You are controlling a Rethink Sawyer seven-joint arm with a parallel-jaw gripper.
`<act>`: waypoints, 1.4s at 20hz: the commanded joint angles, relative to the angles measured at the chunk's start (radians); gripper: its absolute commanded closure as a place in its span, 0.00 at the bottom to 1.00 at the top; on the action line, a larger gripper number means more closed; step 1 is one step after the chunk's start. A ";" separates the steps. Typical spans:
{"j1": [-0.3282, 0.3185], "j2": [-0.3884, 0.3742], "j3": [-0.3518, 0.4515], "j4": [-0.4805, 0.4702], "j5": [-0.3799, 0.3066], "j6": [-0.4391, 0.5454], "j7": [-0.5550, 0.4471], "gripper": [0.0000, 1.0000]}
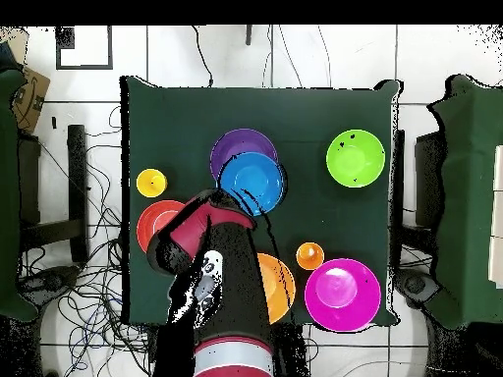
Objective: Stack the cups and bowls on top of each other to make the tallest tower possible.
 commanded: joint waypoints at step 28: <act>0.171 0.118 -0.135 -0.142 0.042 -0.188 0.268 1.00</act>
